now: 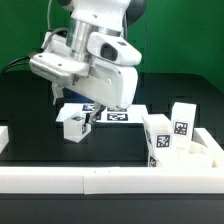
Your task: Assemble stool
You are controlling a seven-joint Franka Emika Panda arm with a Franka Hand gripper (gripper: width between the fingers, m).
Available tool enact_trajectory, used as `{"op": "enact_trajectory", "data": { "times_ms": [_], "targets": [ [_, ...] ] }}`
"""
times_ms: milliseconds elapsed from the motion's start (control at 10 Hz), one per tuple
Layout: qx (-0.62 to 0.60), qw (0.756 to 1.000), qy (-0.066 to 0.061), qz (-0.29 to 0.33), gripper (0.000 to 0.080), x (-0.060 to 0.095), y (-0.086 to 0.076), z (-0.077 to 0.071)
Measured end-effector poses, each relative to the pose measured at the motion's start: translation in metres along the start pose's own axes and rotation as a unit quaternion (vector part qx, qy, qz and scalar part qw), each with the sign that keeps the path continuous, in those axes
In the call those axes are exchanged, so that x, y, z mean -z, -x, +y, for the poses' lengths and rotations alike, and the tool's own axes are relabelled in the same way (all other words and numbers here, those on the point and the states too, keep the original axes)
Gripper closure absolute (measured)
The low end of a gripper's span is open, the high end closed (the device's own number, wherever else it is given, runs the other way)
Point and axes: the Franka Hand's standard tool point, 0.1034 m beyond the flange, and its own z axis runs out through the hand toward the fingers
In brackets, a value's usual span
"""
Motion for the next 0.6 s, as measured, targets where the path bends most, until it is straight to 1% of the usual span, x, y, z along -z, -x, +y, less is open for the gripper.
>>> {"op": "enact_trajectory", "data": {
  "times_ms": [100, 200, 300, 600],
  "targets": [
    [-0.063, 0.998, -0.001, -0.007, 0.015, 0.0021, 0.0037, 0.0063],
    [-0.109, 0.994, -0.005, -0.011, 0.015, 0.0029, 0.0058, 0.011],
    [-0.119, 0.993, -0.002, -0.011, 0.015, 0.0037, 0.0103, 0.0098],
    [-0.223, 0.975, -0.002, -0.01, 0.015, 0.0024, 0.0086, 0.0099]
  ]
}}
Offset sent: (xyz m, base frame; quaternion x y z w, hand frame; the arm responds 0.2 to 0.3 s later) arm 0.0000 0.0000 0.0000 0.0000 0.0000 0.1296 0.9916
